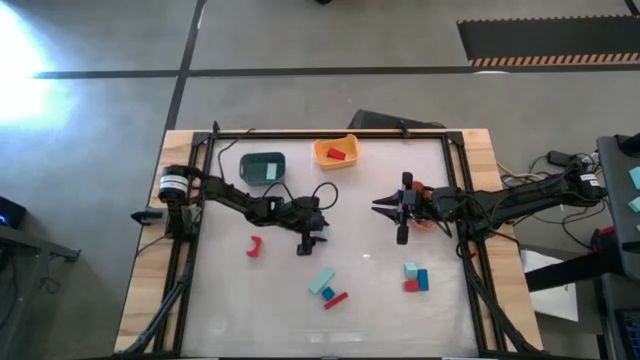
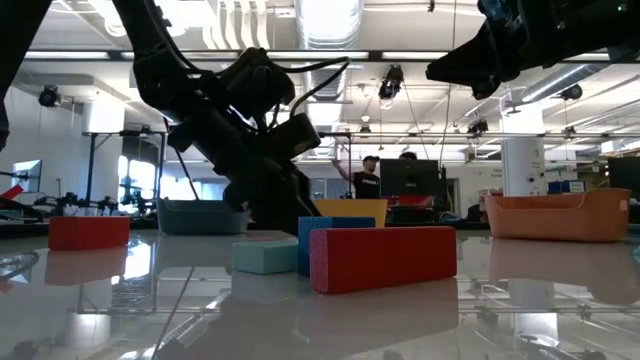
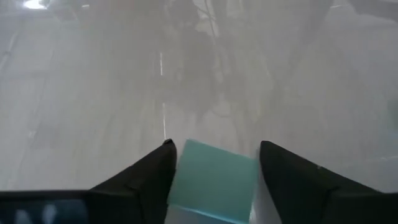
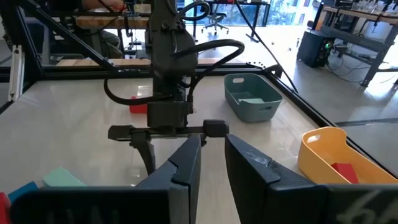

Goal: Sort & place blocks by color
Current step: Put the light blue block into the blue bin

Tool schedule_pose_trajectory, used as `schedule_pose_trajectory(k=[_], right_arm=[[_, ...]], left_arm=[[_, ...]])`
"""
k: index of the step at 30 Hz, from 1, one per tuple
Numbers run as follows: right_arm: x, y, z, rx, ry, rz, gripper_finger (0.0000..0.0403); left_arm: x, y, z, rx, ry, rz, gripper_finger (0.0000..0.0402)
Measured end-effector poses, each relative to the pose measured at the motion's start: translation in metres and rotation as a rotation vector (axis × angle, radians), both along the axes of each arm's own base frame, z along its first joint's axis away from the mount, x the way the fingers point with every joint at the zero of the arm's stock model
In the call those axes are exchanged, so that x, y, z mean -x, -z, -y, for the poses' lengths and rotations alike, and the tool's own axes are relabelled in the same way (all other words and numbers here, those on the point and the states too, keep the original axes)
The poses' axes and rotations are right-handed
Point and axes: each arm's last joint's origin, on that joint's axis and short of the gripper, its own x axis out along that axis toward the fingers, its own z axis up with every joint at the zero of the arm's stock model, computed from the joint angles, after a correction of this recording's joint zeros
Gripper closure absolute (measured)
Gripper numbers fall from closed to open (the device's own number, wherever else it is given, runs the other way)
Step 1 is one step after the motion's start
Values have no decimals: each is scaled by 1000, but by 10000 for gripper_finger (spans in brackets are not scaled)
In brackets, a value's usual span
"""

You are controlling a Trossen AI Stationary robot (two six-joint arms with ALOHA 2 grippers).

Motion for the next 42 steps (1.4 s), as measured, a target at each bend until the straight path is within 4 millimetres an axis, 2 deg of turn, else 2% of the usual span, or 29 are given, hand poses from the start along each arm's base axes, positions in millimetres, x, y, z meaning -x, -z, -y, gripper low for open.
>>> schedule_pose_trajectory(k=[6, 9, 13, 19, 23, 26, 30, 33, 42], right_arm=[[0, 0, 0, -10, 2, 1, 339], [0, 0, 0, -13, 3, 2, 339], [0, 0, 0, -15, 3, 2, 339], [0, 0, 0, -15, 3, 1, 339], [0, 0, 0, -15, 3, -2, 339], [0, 0, 0, -15, 3, -2, 339], [0, 0, 0, -15, 3, -1, 339], [0, 0, 0, -15, 3, -2, 339], [0, 0, 0, -15, 3, -1, 339]], left_arm=[[1, -3, -1, 0, -30, -1, 252], [2, -10, -2, -5, -52, -7, 256], [13, -30, -3, -50, -101, -39, 249], [51, -73, -15, -289, -244, -175, 235], [86, -97, -39, -424, -457, -262, 243], [113, -110, -61, -386, -630, -275, 245], [143, -108, -86, -315, -819, -302, 245], [156, -100, -98, -265, -868, -325, 245], [158, -93, -106, -225, -898, -342, 238]])
